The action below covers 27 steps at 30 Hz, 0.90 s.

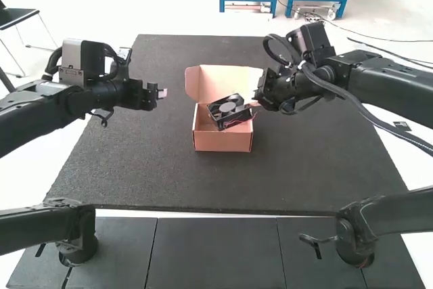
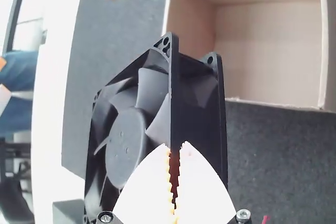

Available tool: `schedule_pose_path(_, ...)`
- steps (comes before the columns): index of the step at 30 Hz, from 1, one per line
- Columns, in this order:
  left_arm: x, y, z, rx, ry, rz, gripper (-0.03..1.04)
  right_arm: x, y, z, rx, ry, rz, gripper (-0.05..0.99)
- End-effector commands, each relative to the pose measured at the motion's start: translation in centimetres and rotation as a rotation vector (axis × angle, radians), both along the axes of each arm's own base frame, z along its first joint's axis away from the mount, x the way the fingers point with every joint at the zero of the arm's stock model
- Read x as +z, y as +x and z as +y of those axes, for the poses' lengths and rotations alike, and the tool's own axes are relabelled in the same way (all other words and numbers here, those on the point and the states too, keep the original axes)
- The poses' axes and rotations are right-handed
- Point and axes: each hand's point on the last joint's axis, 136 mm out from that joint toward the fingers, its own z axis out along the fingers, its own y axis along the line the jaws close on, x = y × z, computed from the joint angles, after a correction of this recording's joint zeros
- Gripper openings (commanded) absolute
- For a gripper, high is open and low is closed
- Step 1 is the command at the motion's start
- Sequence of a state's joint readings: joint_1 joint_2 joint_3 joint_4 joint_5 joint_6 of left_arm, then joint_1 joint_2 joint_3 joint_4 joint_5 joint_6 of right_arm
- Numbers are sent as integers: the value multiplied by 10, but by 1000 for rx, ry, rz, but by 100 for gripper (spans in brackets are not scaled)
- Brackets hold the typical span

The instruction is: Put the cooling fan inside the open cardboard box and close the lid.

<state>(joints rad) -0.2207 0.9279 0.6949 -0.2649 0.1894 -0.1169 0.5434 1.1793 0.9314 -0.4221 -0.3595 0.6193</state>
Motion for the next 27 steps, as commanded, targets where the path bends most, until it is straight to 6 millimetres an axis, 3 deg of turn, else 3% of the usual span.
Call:
schedule_pose_path(1,10,-1,5,30,-27,-21,96,15,0,6,4,46,-29,-2)
schedule_pose_path(9,18,-6,5,38,-49,-34,96,-1,12,14,-5,37,-20,-2)
schedule_pose_path(19,21,-5,6,43,-62,-45,96,-18,30,39,17,19,-21,-2)
schedule_pose_path(27,20,-6,6,56,-86,-29,96,-29,50,43,-10,2,-24,-2)
